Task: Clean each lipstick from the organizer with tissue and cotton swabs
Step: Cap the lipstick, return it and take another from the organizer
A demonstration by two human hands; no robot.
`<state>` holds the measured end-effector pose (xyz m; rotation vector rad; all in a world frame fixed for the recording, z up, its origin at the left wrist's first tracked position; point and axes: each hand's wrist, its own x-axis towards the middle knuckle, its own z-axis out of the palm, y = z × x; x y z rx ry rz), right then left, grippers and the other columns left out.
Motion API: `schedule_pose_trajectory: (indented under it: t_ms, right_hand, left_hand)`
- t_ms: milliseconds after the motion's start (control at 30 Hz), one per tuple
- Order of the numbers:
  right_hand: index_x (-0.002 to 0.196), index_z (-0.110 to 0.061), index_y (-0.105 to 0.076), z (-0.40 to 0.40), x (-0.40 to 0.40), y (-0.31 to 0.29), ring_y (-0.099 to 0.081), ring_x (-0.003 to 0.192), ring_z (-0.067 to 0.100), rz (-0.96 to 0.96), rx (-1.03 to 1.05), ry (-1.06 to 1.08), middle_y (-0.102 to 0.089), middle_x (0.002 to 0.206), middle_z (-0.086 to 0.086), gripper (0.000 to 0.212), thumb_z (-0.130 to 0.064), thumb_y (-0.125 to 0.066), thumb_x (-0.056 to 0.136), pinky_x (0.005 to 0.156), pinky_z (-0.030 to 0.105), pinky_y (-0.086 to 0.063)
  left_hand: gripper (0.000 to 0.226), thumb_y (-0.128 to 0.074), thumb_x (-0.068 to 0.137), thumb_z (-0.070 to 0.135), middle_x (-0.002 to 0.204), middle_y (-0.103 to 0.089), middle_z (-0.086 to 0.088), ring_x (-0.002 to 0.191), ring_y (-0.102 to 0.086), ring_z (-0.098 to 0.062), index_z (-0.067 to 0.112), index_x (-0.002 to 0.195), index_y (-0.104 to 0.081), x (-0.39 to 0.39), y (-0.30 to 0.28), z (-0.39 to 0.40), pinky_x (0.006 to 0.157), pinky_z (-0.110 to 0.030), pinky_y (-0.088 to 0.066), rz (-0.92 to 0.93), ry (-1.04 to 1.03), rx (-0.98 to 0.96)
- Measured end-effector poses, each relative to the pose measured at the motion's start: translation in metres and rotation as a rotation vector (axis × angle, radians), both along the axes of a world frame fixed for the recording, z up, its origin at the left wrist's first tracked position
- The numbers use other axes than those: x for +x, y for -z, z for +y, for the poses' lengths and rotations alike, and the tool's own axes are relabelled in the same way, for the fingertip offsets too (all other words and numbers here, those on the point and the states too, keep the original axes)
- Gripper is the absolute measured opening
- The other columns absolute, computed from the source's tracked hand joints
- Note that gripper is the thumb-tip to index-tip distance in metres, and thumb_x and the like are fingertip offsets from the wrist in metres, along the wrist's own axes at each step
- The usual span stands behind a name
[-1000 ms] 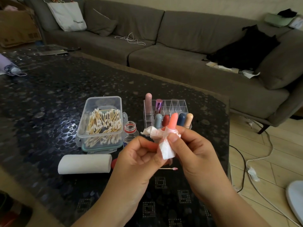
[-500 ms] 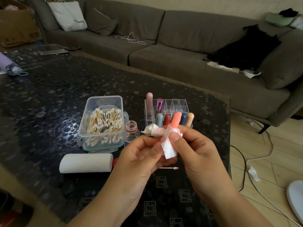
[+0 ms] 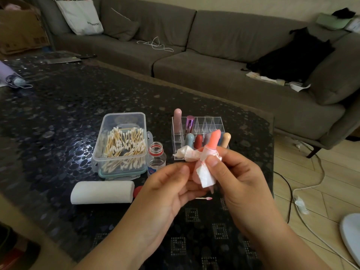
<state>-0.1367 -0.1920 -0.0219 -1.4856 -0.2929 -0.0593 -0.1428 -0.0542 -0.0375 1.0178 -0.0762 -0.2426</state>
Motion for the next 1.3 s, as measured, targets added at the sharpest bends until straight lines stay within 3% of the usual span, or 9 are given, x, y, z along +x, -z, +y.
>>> schedule_pose_trajectory:
  t_ms: [200,267,400,533,700,800,933,1100,1300]
  right_hand:
    - [0.094,-0.03,-0.075,0.0014,-0.0003,0.0002,-0.069,0.091,0.016,-0.023,0.005,-0.028,-0.074,0.095,0.002,0.022,-0.025,-0.056,0.085,0.076,0.021,-0.054]
    - [0.097,-0.028,-0.074,0.0018,0.0,0.0011,-0.069,0.093,0.015,-0.029,-0.001,-0.035,-0.074,0.097,0.001,0.022,-0.025,-0.056,0.085,0.078,0.02,-0.053]
    - [0.102,-0.022,-0.072,0.0029,0.0006,0.0029,-0.068,0.098,0.017,-0.04,-0.047,-0.054,-0.073,0.102,0.003,0.024,-0.028,-0.054,0.087,0.085,0.024,-0.053]
    - [0.105,-0.026,-0.07,0.0028,0.0015,0.0041,-0.067,0.101,0.016,-0.039,-0.037,-0.066,-0.072,0.104,0.0,0.024,-0.029,-0.052,0.09,0.088,0.026,-0.052]
    - [0.106,-0.026,-0.07,-0.0001,0.0007,0.0055,-0.067,0.1,0.02,-0.004,-0.004,-0.092,-0.072,0.104,0.003,0.023,-0.029,-0.054,0.089,0.083,0.029,-0.054]
    - [0.104,-0.025,-0.072,0.0007,0.0011,0.0059,-0.067,0.098,0.027,0.006,0.01,-0.084,-0.072,0.103,0.007,0.025,-0.029,-0.053,0.088,0.081,0.03,-0.056]
    - [0.108,-0.016,-0.069,0.0038,0.0005,0.0057,-0.067,0.101,0.018,-0.024,-0.032,-0.076,-0.072,0.104,0.003,0.028,-0.027,-0.052,0.089,0.084,0.024,-0.053]
    - [0.105,-0.01,-0.067,0.0063,-0.001,0.006,-0.067,0.098,0.015,-0.026,-0.088,-0.049,-0.072,0.102,0.002,0.028,-0.028,-0.05,0.092,0.085,0.024,-0.053]
    - [0.097,-0.014,-0.071,0.0054,-0.0007,0.005,-0.069,0.091,0.014,0.005,-0.098,0.024,-0.074,0.095,0.0,0.027,-0.032,-0.053,0.088,0.082,0.023,-0.054]
  left_hand:
    - [0.028,-0.079,0.066,0.021,0.1,-0.073,-0.013,0.096,-0.069,-0.025,0.012,0.091,-0.075,0.0009,0.0013,-0.0011,0.082,-0.03,-0.055,-0.08,-0.075,0.052]
    - [0.027,-0.078,0.058,0.018,0.095,-0.073,-0.012,0.095,-0.069,-0.024,0.014,0.085,-0.076,0.0004,-0.0004,-0.0007,0.083,-0.028,-0.056,-0.077,-0.115,0.052]
    - [0.03,-0.077,0.046,0.022,0.087,-0.074,-0.01,0.083,-0.071,-0.018,0.015,0.075,-0.075,-0.0009,-0.0032,-0.001,0.069,-0.02,-0.055,-0.077,-0.209,0.048]
    - [0.026,-0.086,0.054,0.015,0.09,-0.073,-0.009,0.087,-0.07,-0.018,0.018,0.078,-0.075,0.0005,-0.0017,-0.0006,0.071,-0.021,-0.054,-0.068,-0.198,0.051]
    - [0.027,-0.066,0.073,0.039,0.101,-0.072,-0.015,0.095,-0.069,-0.025,0.018,0.086,-0.076,-0.0003,-0.0017,-0.0007,0.078,-0.031,-0.056,-0.017,-0.04,0.022]
    - [0.031,-0.072,0.066,0.037,0.099,-0.073,-0.013,0.095,-0.069,-0.026,0.016,0.089,-0.075,-0.001,-0.0028,-0.0028,0.079,-0.032,-0.056,-0.04,-0.062,0.051]
    - [0.026,-0.078,0.063,0.024,0.097,-0.073,-0.012,0.096,-0.069,-0.026,0.01,0.085,-0.073,0.0006,-0.0008,-0.003,0.083,-0.033,-0.055,-0.056,-0.154,0.048]
    - [0.024,-0.075,0.055,0.016,0.093,-0.073,-0.013,0.09,-0.07,-0.022,0.01,0.078,-0.069,0.0015,0.0,-0.0039,0.074,-0.024,-0.056,-0.084,-0.222,0.018]
    - [0.022,-0.07,0.059,0.005,0.076,-0.073,-0.005,0.067,-0.069,-0.009,0.001,0.078,-0.059,0.0017,-0.0022,-0.0097,0.058,-0.016,-0.052,-0.175,-0.278,0.087]
